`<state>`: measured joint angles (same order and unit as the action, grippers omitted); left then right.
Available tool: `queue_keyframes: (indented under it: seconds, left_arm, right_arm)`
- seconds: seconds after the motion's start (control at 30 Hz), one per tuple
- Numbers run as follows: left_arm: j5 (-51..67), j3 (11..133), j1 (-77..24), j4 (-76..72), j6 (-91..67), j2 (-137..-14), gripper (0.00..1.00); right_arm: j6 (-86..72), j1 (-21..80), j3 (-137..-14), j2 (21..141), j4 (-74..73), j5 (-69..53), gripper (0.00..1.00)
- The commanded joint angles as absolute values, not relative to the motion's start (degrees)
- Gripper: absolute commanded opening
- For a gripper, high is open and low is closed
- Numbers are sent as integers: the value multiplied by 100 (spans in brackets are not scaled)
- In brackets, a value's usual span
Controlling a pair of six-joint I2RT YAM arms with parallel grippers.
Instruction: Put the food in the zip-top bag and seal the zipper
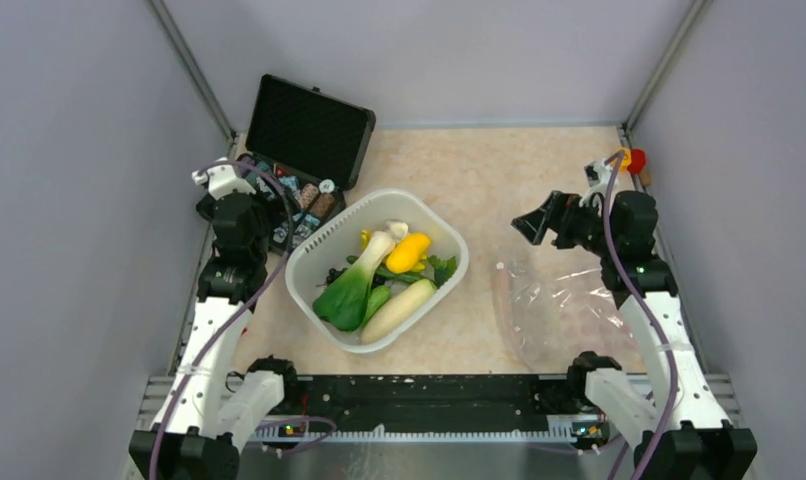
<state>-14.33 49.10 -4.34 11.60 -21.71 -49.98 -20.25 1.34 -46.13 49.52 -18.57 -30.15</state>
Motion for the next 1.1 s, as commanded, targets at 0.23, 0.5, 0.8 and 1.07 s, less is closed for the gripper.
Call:
queue_keyframes:
  seconds: [0.23, 0.5, 0.8, 1.07]
  left_arm:
    - [-827, 4212, -396, 863, -3223, -3747, 99]
    - [741, 4183, -395, 528, -2629, -3634, 99]
    - [1484, 4326, -396, 756, -2392, -3668, 99]
    - [1730, 4319, -396, 731, -2311, -3827, 99]
  right_arm:
    - [-1728, 972, -4714, 4708, -2719, -2154, 89]
    - [-2211, 2322, -4554, 4889, -3168, -701, 60]
    - [-2301, 3289, -5167, 5666, -4428, 1059, 61]
    - [-2863, 3999, -5164, 6026, -4936, 1710, 60]
